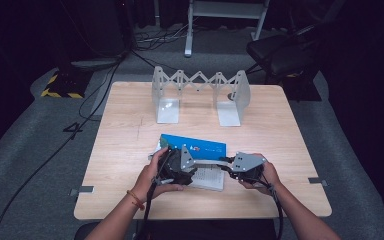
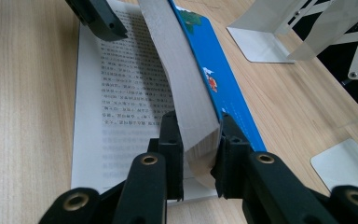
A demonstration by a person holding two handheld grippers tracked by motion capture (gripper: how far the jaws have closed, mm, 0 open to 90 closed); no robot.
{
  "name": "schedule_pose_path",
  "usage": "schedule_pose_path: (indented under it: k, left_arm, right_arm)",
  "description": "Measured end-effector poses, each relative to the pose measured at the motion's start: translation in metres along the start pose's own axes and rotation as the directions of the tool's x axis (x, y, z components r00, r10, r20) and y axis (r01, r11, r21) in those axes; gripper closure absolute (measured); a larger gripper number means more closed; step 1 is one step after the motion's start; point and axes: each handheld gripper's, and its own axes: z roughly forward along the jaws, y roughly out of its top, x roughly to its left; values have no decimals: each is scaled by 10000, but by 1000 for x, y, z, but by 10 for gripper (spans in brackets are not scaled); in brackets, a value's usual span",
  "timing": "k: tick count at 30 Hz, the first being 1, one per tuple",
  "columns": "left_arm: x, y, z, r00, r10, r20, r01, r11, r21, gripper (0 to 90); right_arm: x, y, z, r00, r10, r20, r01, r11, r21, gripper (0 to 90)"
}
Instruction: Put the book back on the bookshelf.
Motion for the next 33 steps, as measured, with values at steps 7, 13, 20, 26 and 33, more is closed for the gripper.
schedule_pose_path:
  k: [7, 13, 20, 26, 33]
  left_arm:
    - [-8, 1, 12, 9985, 443, -325, -434, 9986, 291, 404]
    - [-2, -4, 11, 9995, 243, -183, -246, 9995, -190, 570]
    - [3, -12, 9, 9992, 391, 74, -384, 9958, -830, 703]
    - [12, -19, 2, 9998, 80, 205, -46, 9873, -1591, 748]
    - [20, -24, -7, 9991, -297, 301, 354, 9770, -2102, 757]
  right_arm:
    - [4, 8, -1, 9999, -98, 47, 98, 9999, 56, 761]
    - [4, 11, 0, 9999, 31, 144, -32, 10000, 73, 758]
    - [-2, 12, -2, 9953, 895, 361, -878, 9951, -449, 620]
    - [-32, -11, -17, 9635, 2579, 716, -2498, 9625, -1060, 427]
    - [-50, -55, 5, 9393, 3288, 981, -3373, 9373, 879, 394]
